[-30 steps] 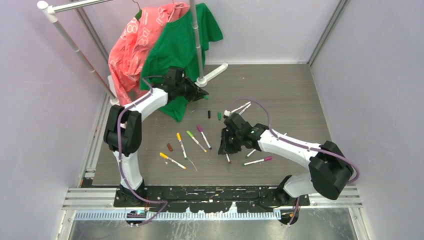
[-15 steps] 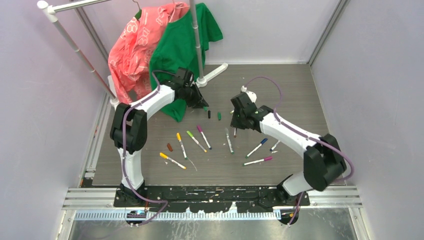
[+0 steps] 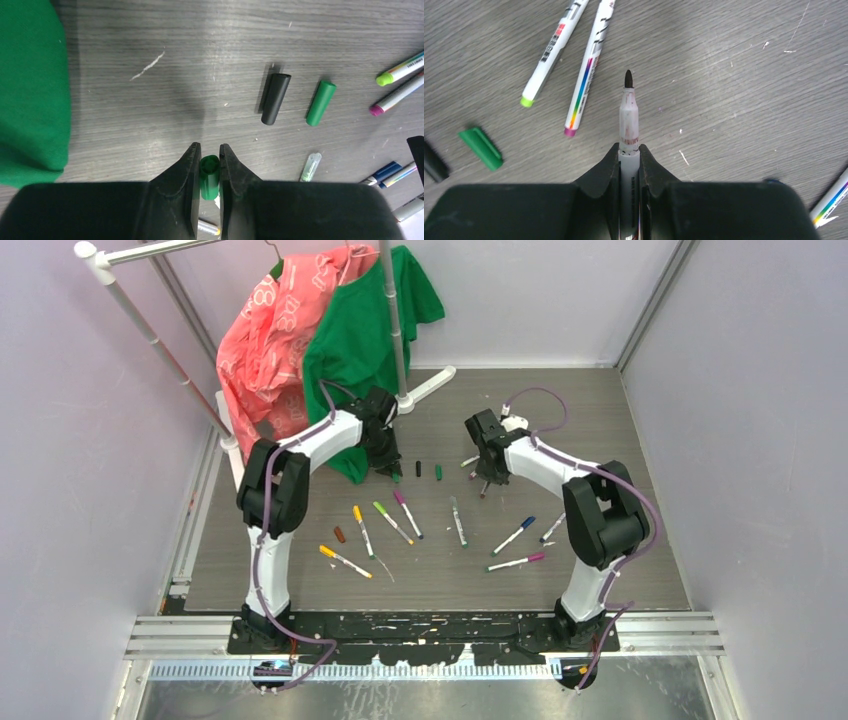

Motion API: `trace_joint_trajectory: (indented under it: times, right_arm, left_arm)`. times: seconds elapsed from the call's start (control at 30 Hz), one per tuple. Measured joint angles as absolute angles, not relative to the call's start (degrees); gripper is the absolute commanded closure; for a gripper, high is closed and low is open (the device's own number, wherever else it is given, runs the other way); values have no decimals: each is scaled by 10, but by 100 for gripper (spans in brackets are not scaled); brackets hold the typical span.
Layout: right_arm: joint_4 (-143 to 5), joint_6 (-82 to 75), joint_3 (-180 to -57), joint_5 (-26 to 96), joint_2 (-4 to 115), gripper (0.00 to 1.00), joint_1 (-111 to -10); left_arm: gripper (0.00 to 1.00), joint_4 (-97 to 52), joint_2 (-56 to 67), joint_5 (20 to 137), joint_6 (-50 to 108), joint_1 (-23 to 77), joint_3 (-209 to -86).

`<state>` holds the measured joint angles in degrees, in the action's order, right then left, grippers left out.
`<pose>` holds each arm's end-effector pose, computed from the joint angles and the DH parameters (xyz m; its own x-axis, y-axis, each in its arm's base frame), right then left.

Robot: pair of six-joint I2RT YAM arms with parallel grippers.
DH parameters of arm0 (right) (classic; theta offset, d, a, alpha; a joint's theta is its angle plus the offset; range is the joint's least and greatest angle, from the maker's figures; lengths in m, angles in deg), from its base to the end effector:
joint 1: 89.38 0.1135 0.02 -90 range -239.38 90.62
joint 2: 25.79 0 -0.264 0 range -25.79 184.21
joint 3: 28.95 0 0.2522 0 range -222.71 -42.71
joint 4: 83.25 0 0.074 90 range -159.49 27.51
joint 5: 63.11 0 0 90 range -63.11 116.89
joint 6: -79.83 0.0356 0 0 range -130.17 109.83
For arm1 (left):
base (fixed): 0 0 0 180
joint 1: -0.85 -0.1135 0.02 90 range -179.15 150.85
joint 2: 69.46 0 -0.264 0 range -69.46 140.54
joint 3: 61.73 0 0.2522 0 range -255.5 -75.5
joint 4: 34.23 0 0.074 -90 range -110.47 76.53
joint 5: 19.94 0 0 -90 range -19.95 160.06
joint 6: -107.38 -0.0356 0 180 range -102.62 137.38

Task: Open the pen caps
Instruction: Place the pen at the center of the board, then pick up the pen from the center of the board.

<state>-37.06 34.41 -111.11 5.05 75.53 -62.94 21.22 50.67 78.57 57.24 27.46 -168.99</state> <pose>0.3235 0.1461 0.1923 -0.7722 0.3436 -0.5344 0.3758 0.9253 0.0519 0.3899 -0.2012 0.1842 -0.9530 -0.2315 -0.1954 -0.1549 0.9267 -0.3423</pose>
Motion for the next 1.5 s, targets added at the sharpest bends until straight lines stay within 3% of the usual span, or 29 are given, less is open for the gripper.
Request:
trace_joint_trajectory:
  times: [0.43,0.97,1.17,1.5]
  right_arm:
    - [-363,372,-1157,4,843,70,-636]
    - [-337,380,-1185,-21,855,61,-639]
    - [-304,382,-1180,-32,782,51,-639]
    - [-249,452,-1074,-50,610,50,-619]
  left_arm:
    - [74,232,538,763,547,275,-1731]
    - [72,245,556,741,543,274,-1752]
    - [67,249,553,726,542,274,-1755]
    - [62,262,510,703,542,274,-1755]
